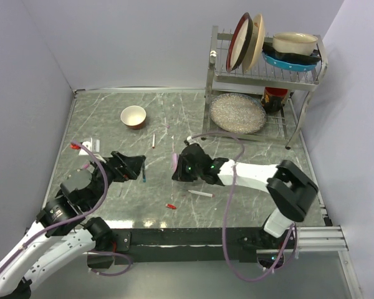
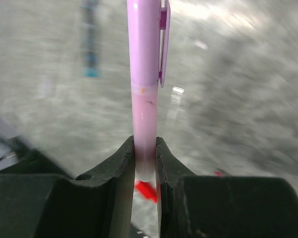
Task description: Insert the pens into the pen caps
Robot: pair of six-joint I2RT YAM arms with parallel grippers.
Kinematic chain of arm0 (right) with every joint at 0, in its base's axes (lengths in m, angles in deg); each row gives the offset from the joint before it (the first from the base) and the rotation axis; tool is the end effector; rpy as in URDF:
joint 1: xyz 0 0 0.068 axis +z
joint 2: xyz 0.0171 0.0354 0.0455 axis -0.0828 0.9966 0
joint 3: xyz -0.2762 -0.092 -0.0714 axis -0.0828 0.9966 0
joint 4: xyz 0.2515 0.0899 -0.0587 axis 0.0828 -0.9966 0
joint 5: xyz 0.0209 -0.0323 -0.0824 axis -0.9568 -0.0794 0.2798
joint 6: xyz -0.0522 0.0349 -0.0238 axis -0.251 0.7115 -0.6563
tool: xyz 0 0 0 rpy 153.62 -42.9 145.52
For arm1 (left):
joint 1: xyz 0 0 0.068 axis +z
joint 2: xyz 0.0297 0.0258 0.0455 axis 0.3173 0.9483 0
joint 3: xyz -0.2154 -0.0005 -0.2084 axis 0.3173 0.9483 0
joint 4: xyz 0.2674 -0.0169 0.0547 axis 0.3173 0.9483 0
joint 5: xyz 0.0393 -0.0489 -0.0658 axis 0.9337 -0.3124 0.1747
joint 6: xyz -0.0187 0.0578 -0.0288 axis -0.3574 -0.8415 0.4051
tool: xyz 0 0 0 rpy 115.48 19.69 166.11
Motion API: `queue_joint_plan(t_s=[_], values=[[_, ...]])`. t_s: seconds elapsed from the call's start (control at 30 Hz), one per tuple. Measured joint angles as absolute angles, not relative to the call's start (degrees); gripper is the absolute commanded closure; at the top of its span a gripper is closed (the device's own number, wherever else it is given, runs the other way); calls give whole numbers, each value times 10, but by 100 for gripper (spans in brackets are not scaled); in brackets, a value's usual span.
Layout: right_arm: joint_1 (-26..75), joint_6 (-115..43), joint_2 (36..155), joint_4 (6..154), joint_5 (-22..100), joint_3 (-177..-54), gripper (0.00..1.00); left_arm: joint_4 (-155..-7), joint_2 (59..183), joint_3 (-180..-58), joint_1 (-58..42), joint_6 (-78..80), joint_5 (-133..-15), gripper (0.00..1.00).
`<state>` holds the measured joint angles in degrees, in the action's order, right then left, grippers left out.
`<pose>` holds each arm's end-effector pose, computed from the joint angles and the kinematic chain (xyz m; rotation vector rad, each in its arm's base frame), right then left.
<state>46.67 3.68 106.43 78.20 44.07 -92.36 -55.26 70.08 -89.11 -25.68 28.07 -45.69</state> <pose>0.2238 0.2847 0.1998 -0.1370 2.4844 0.8721 0.0883 -0.0602 0.3582 -0.1905 1.7163 -0.7966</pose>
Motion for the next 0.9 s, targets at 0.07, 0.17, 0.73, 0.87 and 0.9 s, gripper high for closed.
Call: queue_joint_plan(t_s=[0.07,0.17,0.73,0.87,0.9], values=[[472,48,1088,754,457,-928,90,-539,694,-881,-257,284,-443,1],[479,61,1113,715,475,-937,83,-527,692,-869,-257,291,-429,1],[498,88,1158,634,530,-999,57,-497,760,-866,-257,308,-411,3],[498,86,1147,632,531,-997,57,-488,817,-875,-257,307,-406,5],[498,85,1137,632,530,-993,57,-489,833,-879,-257,306,-404,6]])
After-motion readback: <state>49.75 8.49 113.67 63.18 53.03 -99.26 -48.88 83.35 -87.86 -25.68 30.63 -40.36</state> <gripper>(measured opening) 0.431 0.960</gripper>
